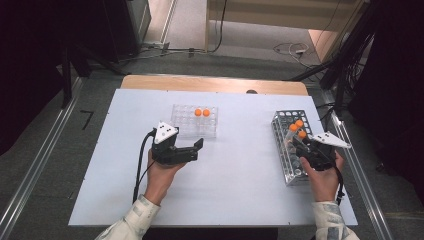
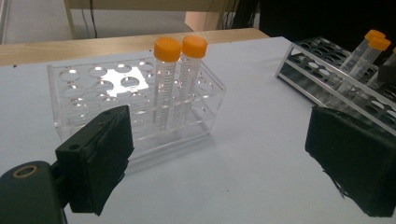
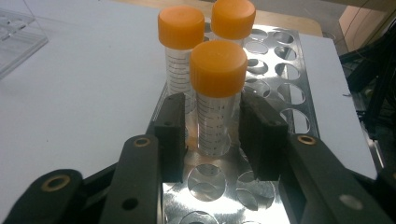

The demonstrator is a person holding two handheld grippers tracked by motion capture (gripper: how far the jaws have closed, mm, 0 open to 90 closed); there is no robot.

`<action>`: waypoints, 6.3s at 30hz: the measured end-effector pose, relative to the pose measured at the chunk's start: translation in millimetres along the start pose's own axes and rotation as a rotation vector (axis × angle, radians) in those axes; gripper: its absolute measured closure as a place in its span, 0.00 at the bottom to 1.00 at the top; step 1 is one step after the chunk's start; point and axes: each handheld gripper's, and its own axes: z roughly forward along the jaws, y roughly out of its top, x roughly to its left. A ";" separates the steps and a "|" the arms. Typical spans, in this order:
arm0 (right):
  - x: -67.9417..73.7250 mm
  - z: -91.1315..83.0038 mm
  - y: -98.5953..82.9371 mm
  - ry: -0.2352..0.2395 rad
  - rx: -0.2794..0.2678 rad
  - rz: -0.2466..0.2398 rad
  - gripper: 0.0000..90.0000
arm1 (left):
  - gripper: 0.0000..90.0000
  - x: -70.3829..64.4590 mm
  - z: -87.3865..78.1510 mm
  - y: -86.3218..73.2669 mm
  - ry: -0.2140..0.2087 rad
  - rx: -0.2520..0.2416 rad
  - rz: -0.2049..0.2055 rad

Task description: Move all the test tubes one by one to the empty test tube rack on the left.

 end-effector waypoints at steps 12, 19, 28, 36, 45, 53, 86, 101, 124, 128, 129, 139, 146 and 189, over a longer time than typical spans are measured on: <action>-2.0 4.7 0.3 0.001 0.015 0.006 0.79 | 0.09 -1.1 1.1 -1.2 -0.002 0.004 -0.001; -3.3 -3.6 4.6 0.002 -0.020 0.015 0.80 | 0.09 -0.8 0.9 -1.4 -0.001 0.005 0.000; -4.5 -30.0 19.5 0.008 -0.098 0.029 0.80 | 0.09 -1.1 0.7 -1.6 0.000 0.005 0.001; 0.8 -53.2 30.7 0.031 -0.148 0.022 0.80 | 0.09 -1.3 0.0 -1.4 -0.002 0.000 -0.002; 17.8 -64.2 38.4 0.100 -0.154 -0.011 0.80 | 0.09 -1.2 -0.9 -1.2 0.000 -0.002 0.001; 37.7 -61.1 39.1 0.155 -0.140 -0.058 0.80 | 0.09 -2.8 -0.6 -1.5 -0.006 0.002 0.006; 121.9 -11.2 26.8 0.353 -0.014 -0.188 0.80 | 0.10 -19.1 -4.2 0.2 -0.047 -0.012 0.037; 178.6 4.4 33.1 0.450 -0.003 -0.287 0.80 | 0.18 -38.2 -9.4 3.1 -0.109 -0.033 0.079; 210.9 3.4 33.4 0.517 -0.004 -0.330 0.80 | 0.74 -45.0 -6.4 -1.9 -0.194 0.005 0.137; 211.1 3.2 33.2 0.519 -0.003 -0.327 0.80 | 0.77 -45.9 -7.1 -1.9 -0.187 0.005 0.142; 210.7 3.3 33.1 0.521 -0.004 -0.327 0.79 | 0.77 -45.9 -7.1 -1.8 -0.186 0.004 0.142; 199.1 1.7 34.3 0.563 0.008 -0.257 0.38 | 0.78 -39.2 -6.3 4.9 -0.148 -0.004 0.119; 183.7 2.7 32.7 0.561 0.007 -0.216 0.33 | 0.78 -28.6 -4.9 10.2 -0.111 0.001 0.101; 167.0 10.1 32.8 0.506 0.030 -0.168 0.18 | 0.78 12.2 0.1 52.2 0.015 -0.021 0.039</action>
